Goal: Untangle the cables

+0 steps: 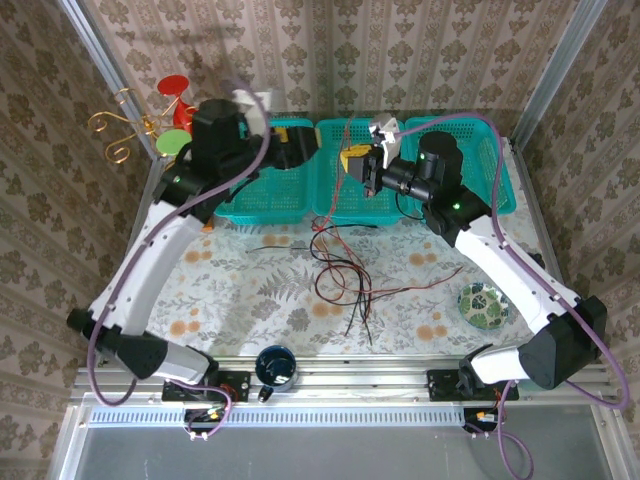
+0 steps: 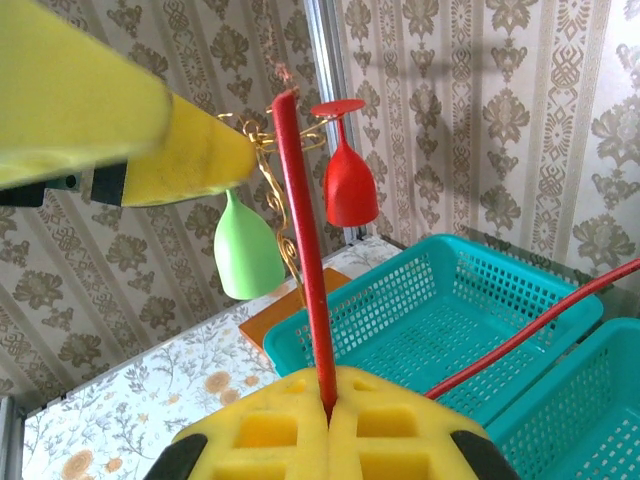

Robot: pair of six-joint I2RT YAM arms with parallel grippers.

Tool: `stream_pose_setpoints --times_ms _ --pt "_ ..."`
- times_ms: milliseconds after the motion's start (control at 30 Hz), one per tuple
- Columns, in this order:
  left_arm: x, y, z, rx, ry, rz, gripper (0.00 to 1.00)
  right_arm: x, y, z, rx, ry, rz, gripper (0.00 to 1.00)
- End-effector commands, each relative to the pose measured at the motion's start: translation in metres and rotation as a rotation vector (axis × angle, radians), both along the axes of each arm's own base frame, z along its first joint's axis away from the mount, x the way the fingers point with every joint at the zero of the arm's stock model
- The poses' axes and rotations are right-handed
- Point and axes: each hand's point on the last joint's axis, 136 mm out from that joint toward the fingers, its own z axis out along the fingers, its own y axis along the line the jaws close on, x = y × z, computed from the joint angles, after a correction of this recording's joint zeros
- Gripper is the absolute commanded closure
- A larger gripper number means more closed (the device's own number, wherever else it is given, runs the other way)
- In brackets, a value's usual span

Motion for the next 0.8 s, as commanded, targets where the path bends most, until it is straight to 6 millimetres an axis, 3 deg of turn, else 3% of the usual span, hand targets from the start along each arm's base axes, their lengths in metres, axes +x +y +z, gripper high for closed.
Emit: stream_pose_setpoints --times_ms 0,100,300,633,700,767 --pt "-0.003 0.007 0.021 -0.271 0.018 -0.046 0.28 -0.009 -0.002 0.018 0.038 -0.046 0.02 1.0" --pt "0.003 0.009 0.003 -0.31 0.081 -0.083 0.28 -0.013 0.004 0.019 0.058 -0.043 0.069 1.0" --pt "0.005 -0.015 -0.016 -0.388 0.169 -0.21 0.3 -0.018 0.014 0.023 0.086 -0.033 0.144 1.0" --pt "0.002 -0.065 -0.05 -0.352 0.235 -0.308 0.36 -0.026 0.018 0.039 0.108 -0.045 0.191 1.0" --pt "0.001 -0.071 -0.057 -0.333 0.242 -0.317 0.45 -0.026 0.018 0.04 0.108 -0.048 0.191 1.0" --pt "0.003 -0.072 -0.063 -0.317 0.247 -0.299 0.67 -0.026 0.018 0.04 0.11 -0.048 0.189 1.0"
